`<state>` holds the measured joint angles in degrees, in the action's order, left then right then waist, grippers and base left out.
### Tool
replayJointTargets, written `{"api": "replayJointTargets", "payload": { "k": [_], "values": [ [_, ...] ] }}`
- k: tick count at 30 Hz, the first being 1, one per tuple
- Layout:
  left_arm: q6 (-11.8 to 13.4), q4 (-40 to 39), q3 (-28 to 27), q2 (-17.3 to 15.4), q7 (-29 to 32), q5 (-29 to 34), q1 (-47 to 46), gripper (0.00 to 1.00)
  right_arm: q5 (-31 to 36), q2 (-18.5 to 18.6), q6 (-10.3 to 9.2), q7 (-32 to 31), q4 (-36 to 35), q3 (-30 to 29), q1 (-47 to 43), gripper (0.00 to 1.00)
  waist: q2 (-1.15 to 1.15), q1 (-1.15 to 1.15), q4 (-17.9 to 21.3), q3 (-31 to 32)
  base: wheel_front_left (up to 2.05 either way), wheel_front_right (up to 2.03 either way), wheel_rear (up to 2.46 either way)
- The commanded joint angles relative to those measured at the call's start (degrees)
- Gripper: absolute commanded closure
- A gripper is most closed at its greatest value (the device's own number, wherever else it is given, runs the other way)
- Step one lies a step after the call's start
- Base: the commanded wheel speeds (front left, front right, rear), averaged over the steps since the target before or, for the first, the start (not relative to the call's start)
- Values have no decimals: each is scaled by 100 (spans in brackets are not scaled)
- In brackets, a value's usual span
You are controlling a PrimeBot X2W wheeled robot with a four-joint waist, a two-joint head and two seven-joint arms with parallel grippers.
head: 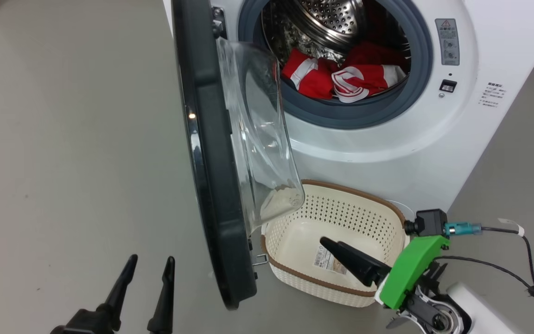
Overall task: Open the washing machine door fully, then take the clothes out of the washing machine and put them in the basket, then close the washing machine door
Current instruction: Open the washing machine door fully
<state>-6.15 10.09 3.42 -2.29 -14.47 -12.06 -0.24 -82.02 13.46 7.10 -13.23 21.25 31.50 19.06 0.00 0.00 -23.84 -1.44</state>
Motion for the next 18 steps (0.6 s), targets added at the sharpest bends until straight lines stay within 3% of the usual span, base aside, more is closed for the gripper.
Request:
{"api": "replayJointTargets", "payload": {
  "k": [1,18],
  "values": [
    [-39,-109,-229,-59,-52,54,-67,0,139,89,39,163,-125,133,-31,0,0,0,46,35,0,0,0],
    [-49,-75,-414,-59,-52,65,78,0,945,892,39,2447,329,825,-409,0,0,0,293,75,0,0,0]
  ]
}}
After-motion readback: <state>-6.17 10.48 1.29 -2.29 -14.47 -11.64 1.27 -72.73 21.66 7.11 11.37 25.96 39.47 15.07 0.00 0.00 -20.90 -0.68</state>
